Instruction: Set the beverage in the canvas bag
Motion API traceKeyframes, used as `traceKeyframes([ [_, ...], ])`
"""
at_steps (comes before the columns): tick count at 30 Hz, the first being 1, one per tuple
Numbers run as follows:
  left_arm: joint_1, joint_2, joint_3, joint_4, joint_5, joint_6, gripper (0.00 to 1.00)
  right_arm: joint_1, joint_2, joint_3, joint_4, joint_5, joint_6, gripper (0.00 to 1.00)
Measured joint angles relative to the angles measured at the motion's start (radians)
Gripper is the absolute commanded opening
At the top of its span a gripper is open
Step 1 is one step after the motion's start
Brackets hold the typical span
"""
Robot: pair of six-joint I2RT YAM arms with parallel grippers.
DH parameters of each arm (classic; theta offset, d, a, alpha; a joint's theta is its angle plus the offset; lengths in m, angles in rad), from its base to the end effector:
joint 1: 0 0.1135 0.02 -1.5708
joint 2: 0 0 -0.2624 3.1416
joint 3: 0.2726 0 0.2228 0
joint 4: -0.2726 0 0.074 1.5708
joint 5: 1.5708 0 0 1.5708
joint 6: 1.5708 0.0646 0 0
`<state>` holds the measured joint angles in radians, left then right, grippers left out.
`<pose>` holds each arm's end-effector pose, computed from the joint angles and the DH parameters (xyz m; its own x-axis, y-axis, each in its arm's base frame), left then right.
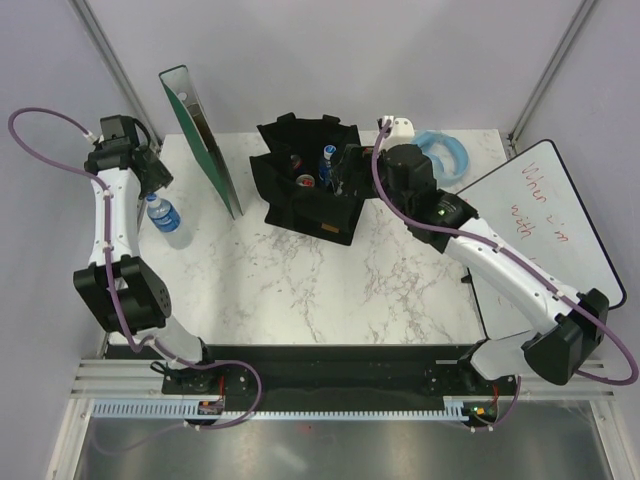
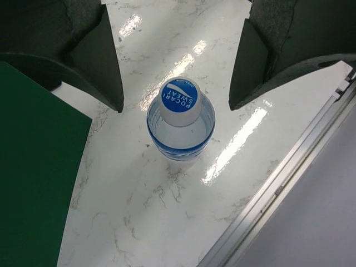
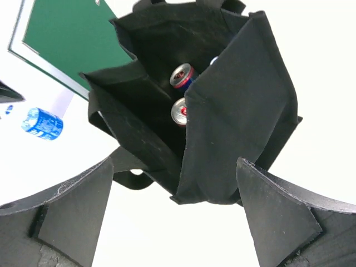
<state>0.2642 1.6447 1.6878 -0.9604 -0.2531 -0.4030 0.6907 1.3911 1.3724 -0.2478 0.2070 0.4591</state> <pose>0.3184 0.1029 0.3359 -0.5482 -0.5416 -0.6372 -0.6683 0.7418 -0.0555 0.2560 0.1944 0.3915 -0.3905 0.2399 -0.8888 -0.3319 0.8638 0.3790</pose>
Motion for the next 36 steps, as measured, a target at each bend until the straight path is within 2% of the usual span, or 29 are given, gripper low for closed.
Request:
traceKeyframes([
  [7, 0.015, 0.033, -0.076, 0.042, 0.096, 0.000, 0.79, 0.000, -0.017, -0.012, 0.008, -0.006, 0.000, 0.98],
  [16, 0.015, 0.097, -0.137, 0.082, 0.088, 0.000, 0.78, 0.000, -0.017, -0.016, 0.008, -0.007, -0.005, 0.98],
  [18, 0.015, 0.097, -0.155, 0.082, 0.084, 0.000, 0.75, 0.000, -0.017, -0.017, 0.008, -0.007, -0.008, 0.98],
  [20, 0.015, 0.097, -0.158, 0.086, 0.083, 0.000, 0.65, 0.000, -0.017, -0.017, 0.008, -0.007, -0.010, 0.98],
  [22, 0.014, 0.097, -0.163, 0.099, 0.084, 0.001, 0.62, 0.000, -0.017, -0.017, 0.008, -0.007, -0.011, 0.98],
  [24, 0.013, 0.097, -0.163, 0.104, 0.081, 0.004, 0.63, 0.000, -0.017, -0.017, 0.008, -0.007, -0.011, 0.98],
  [25, 0.013, 0.097, -0.163, 0.104, 0.080, 0.005, 0.67, 0.000, -0.017, -0.017, 0.008, -0.007, -0.011, 0.98],
  [26, 0.013, 0.097, -0.163, 0.104, 0.079, 0.005, 0.75, 0.000, -0.017, -0.018, 0.008, -0.008, -0.011, 0.98],
  [28, 0.013, 0.098, -0.163, 0.105, 0.076, 0.009, 0.77, 0.000, -0.017, -0.019, 0.009, -0.008, -0.010, 0.98],
  [30, 0.013, 0.100, -0.163, 0.108, 0.071, 0.012, 0.74, 0.000, -0.018, -0.023, 0.009, -0.010, -0.010, 0.98],
  [31, 0.013, 0.102, -0.161, 0.109, 0.070, 0.013, 0.67, 0.000, -0.018, -0.024, 0.008, -0.011, -0.011, 0.98],
  [32, 0.013, 0.105, -0.159, 0.112, 0.071, 0.015, 0.37, 0.000, -0.018, -0.024, 0.008, -0.011, -0.011, 0.98],
  [33, 0.013, 0.109, -0.156, 0.115, 0.072, 0.016, 0.20, 0.000, -0.018, -0.024, 0.008, -0.011, -0.011, 0.98],
  [34, 0.013, 0.111, -0.154, 0.118, 0.072, 0.027, 0.06, 0.000, -0.018, -0.024, 0.008, -0.010, -0.011, 0.98],
  [36, 0.011, 0.111, -0.153, 0.121, 0.070, 0.030, 0.02, 0.000, -0.018, -0.024, 0.008, -0.008, -0.011, 0.98],
])
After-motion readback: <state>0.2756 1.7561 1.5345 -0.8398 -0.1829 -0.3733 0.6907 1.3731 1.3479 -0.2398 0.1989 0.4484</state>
